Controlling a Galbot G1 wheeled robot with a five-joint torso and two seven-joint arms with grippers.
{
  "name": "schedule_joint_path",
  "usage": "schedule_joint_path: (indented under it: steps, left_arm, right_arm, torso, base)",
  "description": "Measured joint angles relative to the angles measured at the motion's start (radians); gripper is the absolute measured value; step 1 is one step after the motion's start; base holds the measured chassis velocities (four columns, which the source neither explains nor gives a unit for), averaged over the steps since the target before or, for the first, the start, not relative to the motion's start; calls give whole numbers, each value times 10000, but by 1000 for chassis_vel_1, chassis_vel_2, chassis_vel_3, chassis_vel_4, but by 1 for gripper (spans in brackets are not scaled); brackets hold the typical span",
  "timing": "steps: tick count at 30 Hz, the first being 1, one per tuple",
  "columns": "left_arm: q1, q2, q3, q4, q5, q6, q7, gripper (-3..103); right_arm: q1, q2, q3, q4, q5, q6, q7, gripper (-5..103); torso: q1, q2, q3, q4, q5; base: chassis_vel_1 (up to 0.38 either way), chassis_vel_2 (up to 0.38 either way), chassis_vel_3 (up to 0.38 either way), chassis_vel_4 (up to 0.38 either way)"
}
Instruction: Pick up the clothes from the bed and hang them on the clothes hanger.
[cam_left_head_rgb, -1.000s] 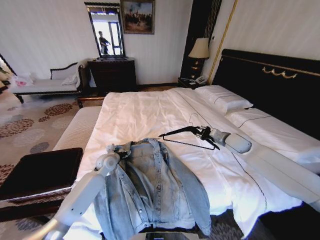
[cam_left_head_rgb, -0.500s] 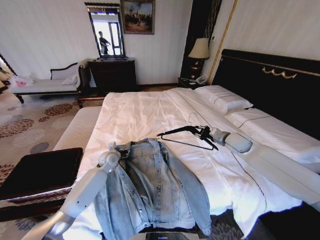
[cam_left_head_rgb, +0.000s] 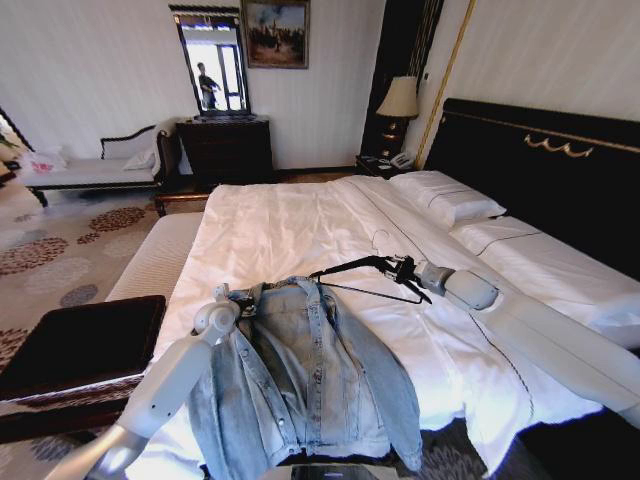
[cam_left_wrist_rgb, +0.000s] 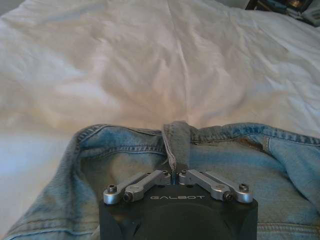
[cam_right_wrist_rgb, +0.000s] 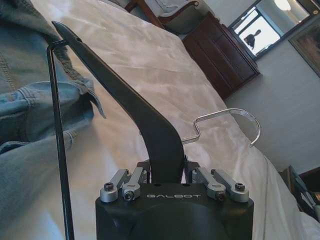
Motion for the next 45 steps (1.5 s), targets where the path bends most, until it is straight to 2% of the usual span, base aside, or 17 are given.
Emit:
schedule_joint_path:
  steps: [3,7,10,14,18,21,24,33,45]
  left_arm:
    - [194,155,-182,-248,-82,0,0,2]
    - [660,525,-656,-976,-358,0,-8,2]
    - [788,605,-780,-1196,-412,0,-9,2]
    - [1181,842,-1220,-1818,-565,0,-29,2]
    - [1440,973,-1452,-2230,-608,0,-43,2]
    - [1519,1000,-1510,-2331,-610,0,-43,2]
    - [1808,1068,-1754,-2661,-614,0,-37,2]
    - [1909,1086,-1814,-2850,-611,-18,-36,2]
    - [2392,1236,-2092,-3596,-670,-26,-69,2]
  right_arm:
    - [171,226,-200,-49,-69,-50,-1,33]
    - [700,1093,-750,-362,-360,-242,-22,33]
    - [901,1366,-971,-493,-444,-278,-28,33]
    - [1933,2230,-2086,-1042,-669,-331,-35,33]
    - [2413,2752,-2818,-1434,-823,-331,-37,33]
    - [2483,2870,-2981,-1527,-876,-332,-38,33]
    - [2684,3461,-3600,-2042,-1108,-333,-41,33]
    - [2805,4214,-3973,-2631,-1273,-392,-19,33]
    - [3159,5692,-4434,-4062,-2015,-365,173,33]
  torso:
    - [0,1,0,1,-1]
    - [0,0,0,4,-1]
    - [0,0,0,6,0]
    - [0,0,0,4,-3]
    - [0,0,0,4,-2]
    - [0,0,0,5,-3]
    - [0,0,0,2,-1]
    - [1,0,0,1,-2]
    - [0,1,0,2,-1]
  base:
    - [0,0,0,0]
    - [0,0,0,0]
    - [0,0,0,0]
    - [0,0,0,0]
    - [0,0,0,0]
    - [0,0,0,0]
    - [0,0,0,0]
    - [0,0,0,0]
    - [0,0,0,0]
